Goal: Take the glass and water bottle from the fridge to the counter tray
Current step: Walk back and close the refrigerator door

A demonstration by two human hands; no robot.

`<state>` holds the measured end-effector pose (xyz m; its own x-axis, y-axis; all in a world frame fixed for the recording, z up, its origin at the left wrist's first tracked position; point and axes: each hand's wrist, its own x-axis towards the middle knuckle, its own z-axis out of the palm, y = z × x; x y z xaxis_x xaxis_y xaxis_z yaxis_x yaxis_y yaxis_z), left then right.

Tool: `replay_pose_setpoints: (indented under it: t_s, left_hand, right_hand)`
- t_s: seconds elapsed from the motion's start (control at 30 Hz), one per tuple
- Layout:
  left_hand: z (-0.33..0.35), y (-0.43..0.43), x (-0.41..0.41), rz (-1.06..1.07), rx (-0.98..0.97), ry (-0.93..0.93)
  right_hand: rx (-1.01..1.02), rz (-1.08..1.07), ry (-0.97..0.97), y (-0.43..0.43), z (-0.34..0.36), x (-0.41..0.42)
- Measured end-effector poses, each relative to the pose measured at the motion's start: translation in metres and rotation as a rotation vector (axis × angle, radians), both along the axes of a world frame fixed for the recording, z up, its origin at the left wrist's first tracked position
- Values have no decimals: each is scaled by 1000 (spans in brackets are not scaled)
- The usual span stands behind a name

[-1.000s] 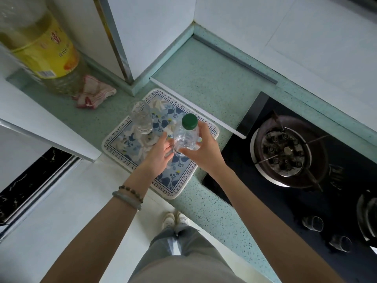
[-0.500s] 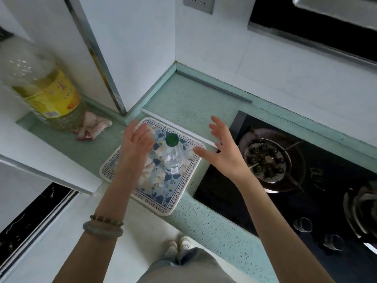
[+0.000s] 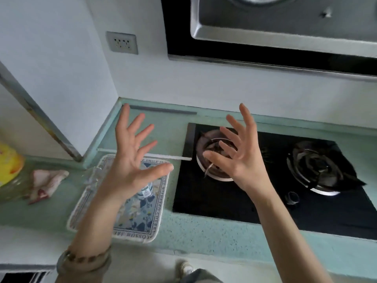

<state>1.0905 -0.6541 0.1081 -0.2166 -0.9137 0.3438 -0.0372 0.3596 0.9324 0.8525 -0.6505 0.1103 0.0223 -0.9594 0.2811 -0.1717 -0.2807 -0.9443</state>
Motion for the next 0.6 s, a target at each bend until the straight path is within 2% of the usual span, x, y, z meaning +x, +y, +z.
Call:
replay_pose_setpoints:
  t_s: [0.27, 0.6]
  left_hand:
    - [2, -8, -61, -331, -16, -33]
    - [4, 35, -219, -898, -54, -30]
  right_hand:
    - [11, -358, 14, 80, 4, -49]
    - [32, -922, 21, 227, 13, -121]
